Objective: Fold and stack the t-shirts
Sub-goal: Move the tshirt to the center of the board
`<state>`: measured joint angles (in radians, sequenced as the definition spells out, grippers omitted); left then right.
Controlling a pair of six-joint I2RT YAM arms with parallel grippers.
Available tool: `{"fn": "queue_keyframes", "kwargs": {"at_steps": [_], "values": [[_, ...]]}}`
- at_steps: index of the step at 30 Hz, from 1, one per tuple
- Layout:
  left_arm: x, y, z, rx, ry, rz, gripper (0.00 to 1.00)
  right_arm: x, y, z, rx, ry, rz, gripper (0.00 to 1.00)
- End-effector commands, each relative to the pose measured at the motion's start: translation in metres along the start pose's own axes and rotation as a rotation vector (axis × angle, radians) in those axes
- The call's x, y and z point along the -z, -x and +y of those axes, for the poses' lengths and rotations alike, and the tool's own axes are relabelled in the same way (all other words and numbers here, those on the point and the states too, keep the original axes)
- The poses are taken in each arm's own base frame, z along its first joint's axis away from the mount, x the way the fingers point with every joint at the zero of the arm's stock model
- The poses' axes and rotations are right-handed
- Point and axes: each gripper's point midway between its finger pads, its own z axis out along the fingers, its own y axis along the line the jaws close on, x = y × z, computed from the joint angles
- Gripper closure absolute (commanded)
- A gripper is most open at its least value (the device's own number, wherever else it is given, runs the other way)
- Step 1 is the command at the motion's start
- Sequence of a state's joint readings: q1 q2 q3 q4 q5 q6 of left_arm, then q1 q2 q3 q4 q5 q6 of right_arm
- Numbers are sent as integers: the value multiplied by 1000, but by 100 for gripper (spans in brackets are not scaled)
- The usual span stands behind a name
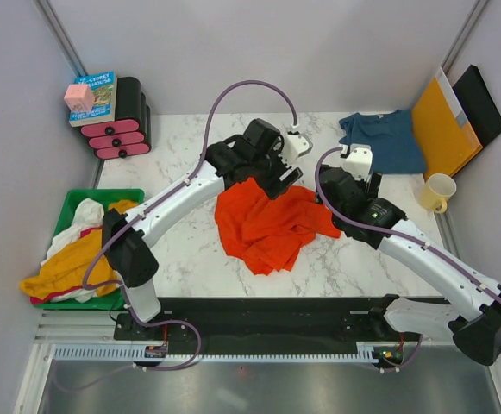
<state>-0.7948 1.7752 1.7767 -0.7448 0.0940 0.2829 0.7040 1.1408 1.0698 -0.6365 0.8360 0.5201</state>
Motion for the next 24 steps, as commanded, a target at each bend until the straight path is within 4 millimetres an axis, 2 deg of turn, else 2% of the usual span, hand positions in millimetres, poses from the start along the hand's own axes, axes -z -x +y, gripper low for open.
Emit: {"fn": "queue_keyframes", "kwargs": {"at_steps": [1, 4, 5, 6, 7, 8, 9, 10, 12, 13, 14, 15, 16, 17, 18, 20, 24], "values": [[20, 30, 29, 46, 77, -130, 12, -1, 0, 1, -9, -6, -2, 2], [24, 19, 44, 131, 81, -129, 11, -7, -11, 5, 10, -8, 25, 2], [24, 8, 47, 161, 86, -111, 11, -9, -17, 7, 16, -2, 40, 2], [26, -2, 61, 194, 108, -106, 11, -12, -29, 10, 26, 8, 67, 2], [27, -9, 65, 219, 106, -101, 12, -16, -41, 17, 36, 29, 103, 3], [31, -23, 68, 258, 111, -88, 12, -18, -50, 20, 31, 34, 126, 6], [37, -35, 84, 301, 141, -84, 13, -22, -68, 20, 15, 25, 162, 8], [36, -52, 87, 328, 147, -64, 13, -23, -77, 27, -5, 47, 185, 13], [56, -66, 107, 379, 205, -85, 13, -30, -100, 27, -48, 32, 231, 18], [55, -83, 109, 400, 220, -66, 14, -34, -107, 29, -77, 29, 246, 22], [59, -91, 114, 411, 239, -65, 14, -38, -114, 28, -99, 22, 272, 27], [73, -99, 124, 428, 280, -76, 14, -43, -126, 27, -111, 9, 303, 32], [72, -115, 124, 445, 290, -53, 14, -48, -128, 31, -125, 18, 312, 35], [79, -127, 133, 471, 316, -48, 14, -49, -131, 37, -132, 37, 330, 35], [86, -133, 135, 484, 328, -53, 14, -52, -135, 44, -126, 52, 340, 36], [92, -157, 139, 528, 346, -31, 14, -54, -134, 51, -128, 69, 344, 35], [105, -183, 137, 557, 378, -20, 14, -58, -129, 66, -130, 112, 338, 36]]}}
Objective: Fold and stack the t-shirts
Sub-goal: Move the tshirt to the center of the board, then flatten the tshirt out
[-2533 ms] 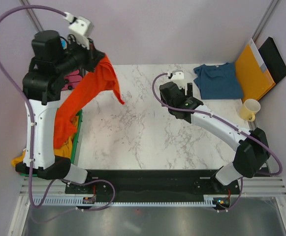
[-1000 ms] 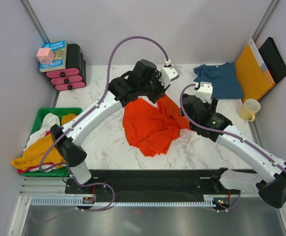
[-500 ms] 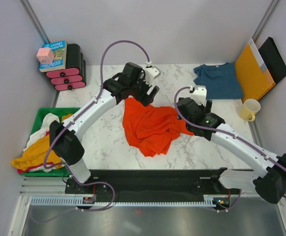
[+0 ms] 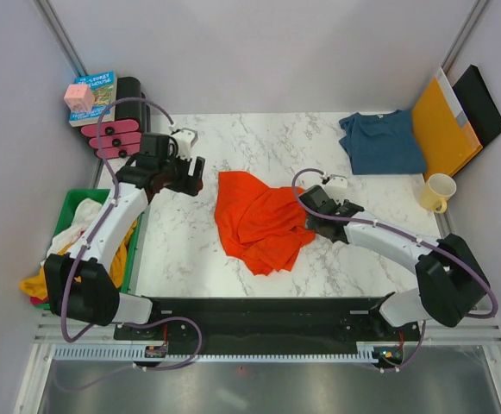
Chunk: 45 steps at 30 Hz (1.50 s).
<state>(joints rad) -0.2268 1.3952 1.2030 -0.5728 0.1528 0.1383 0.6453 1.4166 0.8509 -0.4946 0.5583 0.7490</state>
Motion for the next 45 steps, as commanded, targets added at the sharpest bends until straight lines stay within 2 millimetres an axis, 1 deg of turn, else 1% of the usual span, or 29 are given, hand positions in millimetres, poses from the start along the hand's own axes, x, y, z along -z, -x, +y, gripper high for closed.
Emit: {"fn": "queue_keyframes", "kwargs": {"at_steps": [1, 3, 5, 7, 10, 11, 13, 14, 16, 17, 18, 19, 20, 21, 24, 26, 28, 29, 30, 31, 33, 34, 36, 37, 40, 41, 44, 45], "values": [[13, -3, 7, 38, 6, -65, 14, 7, 25, 38, -65, 137, -45, 35], [15, -9, 8, 41, 8, -62, 14, 14, 31, 57, -50, 201, -57, 35], [17, -9, 6, 45, 3, -74, 14, 20, 33, 74, -10, 236, -64, 34], [16, -12, 4, 60, -4, -69, 15, 20, 31, 83, 15, 251, -59, 34], [15, -13, 1, 75, -20, -66, 15, 16, 31, 92, 35, 262, -49, 34], [15, -13, 1, 77, -23, -67, 15, 11, 27, 94, 54, 254, -38, 34], [15, -14, 0, 73, -24, -64, 15, 7, 26, 98, 64, 252, -26, 34], [15, -14, 1, 72, -21, -65, 16, 1, 20, 98, 78, 239, -11, 35], [15, -14, 2, 67, -16, -64, 16, -3, 19, 99, 77, 228, -5, 37], [15, -15, 2, 66, -13, -61, 16, -7, 14, 98, 85, 219, 10, 41], [14, -17, 2, 64, -12, -56, 16, -8, 14, 99, 84, 217, 13, 45], [14, -19, 3, 66, -12, -52, 16, -9, 13, 100, 83, 214, 16, 46], [14, -19, 3, 66, -12, -53, 16, -11, 10, 99, 91, 208, 24, 52], [13, -22, 2, 68, -13, -44, 16, -12, 10, 99, 90, 205, 24, 62], [12, -26, 1, 71, -17, -37, 16, -10, 14, 99, 101, 208, 13, 66], [11, -28, 1, 74, -17, -36, 16, -7, 19, 100, 99, 208, -1, 71], [10, -29, 1, 77, -18, -34, 16, -2, 29, 101, 93, 213, -24, 88], [9, -29, 1, 78, -19, -33, 16, 3, 35, 100, 88, 215, -37, 95], [9, -29, 0, 81, -22, -33, 16, 6, 40, 100, 84, 214, -53, 100], [8, -31, 0, 84, -23, -27, 16, 12, 49, 102, 74, 220, -72, 100], [5, -29, -1, 87, -31, -28, 17, 25, 63, 99, 62, 223, -102, 100], [4, -30, -1, 89, -33, -24, 17, 35, 75, 98, 47, 230, -134, 100], [-3, -33, -2, 105, -43, -4, 17, 45, 82, 92, 45, 227, -154, 100], [-7, -35, -2, 108, -48, 9, 17, 54, 90, 88, 30, 229, -179, 100], [-22, -43, -6, 122, -76, 58, 17, 63, 89, 77, 29, 229, -185, 100], [-31, -48, -9, 133, -98, 87, 17, 63, 87, 73, 33, 223, -183, 100], [-44, -54, -23, 109, -140, 136, 17, 60, 77, 63, 37, 199, -168, 100], [-50, -61, -28, 101, -154, 166, 17, 59, 74, 60, 32, 195, -163, 100]]}}
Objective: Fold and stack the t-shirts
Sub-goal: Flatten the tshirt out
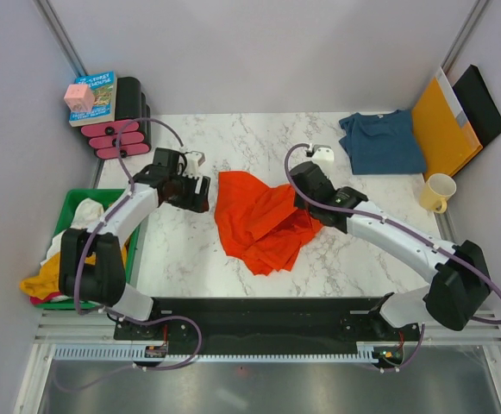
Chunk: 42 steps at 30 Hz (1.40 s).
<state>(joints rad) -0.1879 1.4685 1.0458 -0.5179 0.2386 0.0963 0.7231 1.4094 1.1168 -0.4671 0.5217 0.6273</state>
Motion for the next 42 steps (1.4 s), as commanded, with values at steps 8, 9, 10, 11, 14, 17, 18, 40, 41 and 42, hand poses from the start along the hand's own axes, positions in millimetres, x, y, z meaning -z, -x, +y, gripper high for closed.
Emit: {"fn": "queue_keyframes", "kwargs": {"at_steps": [8, 9, 10, 11, 14, 17, 18, 40, 41, 42], "values": [[-45, -7, -69, -133, -176, 102, 19, 8, -26, -29, 10, -67, 33, 100], [-47, -7, -72, -139, -180, 107, 19, 8, -26, -30, 12, -68, 34, 100], [-52, -7, -72, -136, -184, 116, 19, 9, -26, -30, 6, -66, 34, 100], [-54, -9, -74, -129, -187, 126, 19, 8, -25, -30, 6, -68, 31, 100], [-65, -20, -75, -113, -202, 172, 22, 8, -26, -30, 4, -71, 33, 100], [-77, -41, -73, -105, -201, 244, 23, 8, -26, -31, 2, -74, 31, 100], [-78, -46, -73, -104, -206, 259, 24, 7, -25, -30, 3, -73, 30, 100], [139, 138, 49, 62, 38, -358, 98, 78, 159, -127, -212, -289, -347, 100], [149, 138, 63, 79, 72, -378, 98, 80, 161, -128, -205, -287, -349, 100], [154, 138, 69, 66, 93, -386, 98, 78, 160, -124, -198, -267, -338, 100]]}}
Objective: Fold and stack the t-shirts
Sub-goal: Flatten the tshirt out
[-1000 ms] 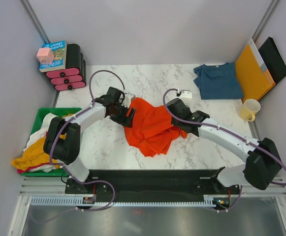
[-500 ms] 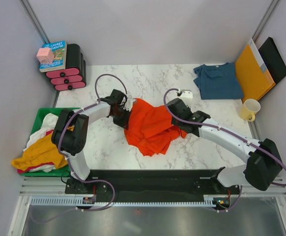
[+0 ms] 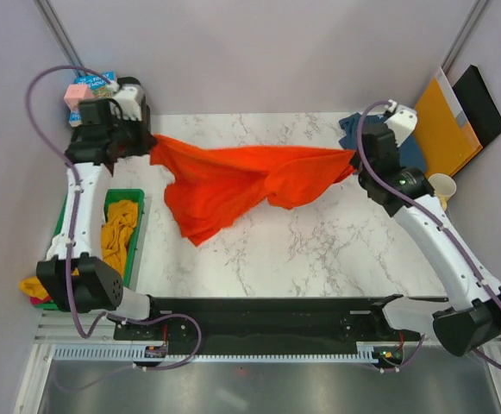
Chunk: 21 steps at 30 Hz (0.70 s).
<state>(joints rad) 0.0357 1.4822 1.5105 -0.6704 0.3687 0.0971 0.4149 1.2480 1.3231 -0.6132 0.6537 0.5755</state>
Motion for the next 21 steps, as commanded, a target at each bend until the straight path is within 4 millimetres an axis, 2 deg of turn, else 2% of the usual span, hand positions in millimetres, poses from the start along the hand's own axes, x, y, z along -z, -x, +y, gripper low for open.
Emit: {"fn": "queue_keyframes", "kwargs": {"at_steps": [1, 4, 9, 10, 11, 13, 14, 17, 19, 20, 21], "values": [[46, 20, 15, -9, 43, -72, 98, 14, 25, -4, 27, 17, -49, 100], [47, 6, 20, -16, 63, -50, 98, 7, 5, -7, 43, 15, -11, 100], [41, -17, 26, -4, 95, -23, 98, 7, -11, -15, 51, 6, 8, 100], [43, -18, 25, -4, 101, -27, 98, 6, -17, -19, 61, -1, 18, 100], [50, -17, 26, -9, 112, -46, 98, 10, -15, -21, 62, 5, 10, 100], [61, -8, 29, -15, 144, -93, 98, 16, -11, -27, 62, 5, -8, 100], [73, 1, 27, -29, 156, -135, 98, 19, -8, -29, 76, 6, -15, 100], [91, 22, 28, -59, 180, -200, 98, 24, 6, -30, 83, -2, -45, 100], [93, 32, 32, -65, 189, -218, 98, 19, 16, -25, 93, -9, -53, 100], [96, 44, 34, -63, 200, -242, 98, 16, 20, -24, 92, -17, -53, 100], [86, 46, 40, -46, 200, -226, 98, 12, 23, -21, 84, -19, -54, 100]]}}
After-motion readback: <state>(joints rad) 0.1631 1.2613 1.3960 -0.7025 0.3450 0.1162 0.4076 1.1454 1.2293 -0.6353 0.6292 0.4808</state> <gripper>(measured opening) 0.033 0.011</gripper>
